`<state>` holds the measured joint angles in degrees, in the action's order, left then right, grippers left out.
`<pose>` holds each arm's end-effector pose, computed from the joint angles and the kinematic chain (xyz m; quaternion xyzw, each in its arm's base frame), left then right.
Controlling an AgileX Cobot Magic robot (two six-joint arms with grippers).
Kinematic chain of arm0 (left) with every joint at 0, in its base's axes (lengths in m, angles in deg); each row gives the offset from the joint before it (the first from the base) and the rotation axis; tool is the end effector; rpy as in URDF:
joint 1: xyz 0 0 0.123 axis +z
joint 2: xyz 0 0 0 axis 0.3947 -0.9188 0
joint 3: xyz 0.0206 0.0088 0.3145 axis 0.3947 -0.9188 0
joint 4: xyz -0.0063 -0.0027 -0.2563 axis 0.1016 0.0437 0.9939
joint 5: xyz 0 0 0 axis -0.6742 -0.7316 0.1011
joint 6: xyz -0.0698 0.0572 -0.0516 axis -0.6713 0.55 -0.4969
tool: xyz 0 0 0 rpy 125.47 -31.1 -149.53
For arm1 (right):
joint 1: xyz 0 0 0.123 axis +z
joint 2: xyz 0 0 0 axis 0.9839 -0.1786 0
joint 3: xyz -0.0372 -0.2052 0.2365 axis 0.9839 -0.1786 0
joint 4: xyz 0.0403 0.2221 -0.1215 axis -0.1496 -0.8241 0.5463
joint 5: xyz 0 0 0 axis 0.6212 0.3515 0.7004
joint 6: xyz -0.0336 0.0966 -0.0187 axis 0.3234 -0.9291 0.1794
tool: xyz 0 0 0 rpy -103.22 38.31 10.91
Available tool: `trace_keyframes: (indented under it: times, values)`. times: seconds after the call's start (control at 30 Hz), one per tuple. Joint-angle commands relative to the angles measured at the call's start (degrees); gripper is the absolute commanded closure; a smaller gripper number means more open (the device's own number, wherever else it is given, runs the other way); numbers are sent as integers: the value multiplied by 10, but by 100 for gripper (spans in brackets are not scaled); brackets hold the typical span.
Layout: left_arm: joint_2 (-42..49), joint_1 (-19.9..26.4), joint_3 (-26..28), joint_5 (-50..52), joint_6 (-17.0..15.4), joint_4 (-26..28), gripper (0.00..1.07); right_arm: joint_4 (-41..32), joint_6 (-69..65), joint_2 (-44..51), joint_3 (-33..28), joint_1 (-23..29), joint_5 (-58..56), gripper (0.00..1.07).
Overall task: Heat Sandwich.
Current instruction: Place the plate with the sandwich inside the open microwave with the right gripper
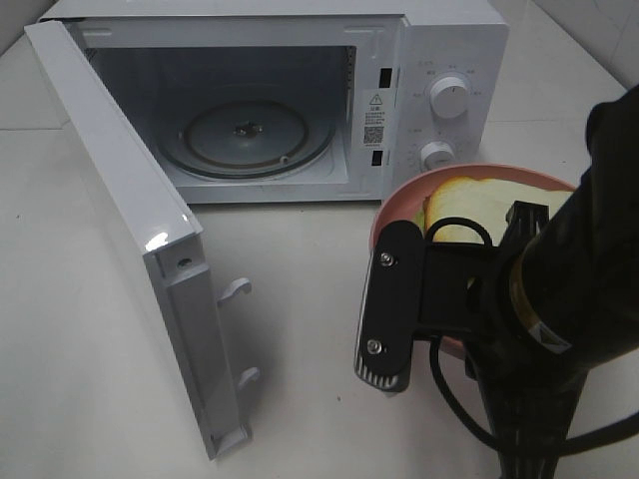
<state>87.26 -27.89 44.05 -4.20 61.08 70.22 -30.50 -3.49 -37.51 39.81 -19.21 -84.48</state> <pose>-0.0238 -0.0048 0.2779 0.0434 0.8496 -0.0534 0.5230 0.1442 0.1842 0.2298 -0.6173 0.7601 -0.1187 0.1645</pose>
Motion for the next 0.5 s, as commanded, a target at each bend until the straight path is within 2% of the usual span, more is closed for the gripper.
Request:
trace_keyframes:
  times: [0.03,0.13,0.4,0.5]
  values:
    - [10,-4,-1,2,-2,1,9,7,45,4,2,3,5,107]
    - [10,-4,-1,2,-2,1,9,3,97,4,2,3,-4,107]
    - [10,-4,-1,2,-2,1,9,-6,87,4,2,3,47,107]
    - [10,-4,-1,2,-2,1,9,-4,124,4,2,3,58,107]
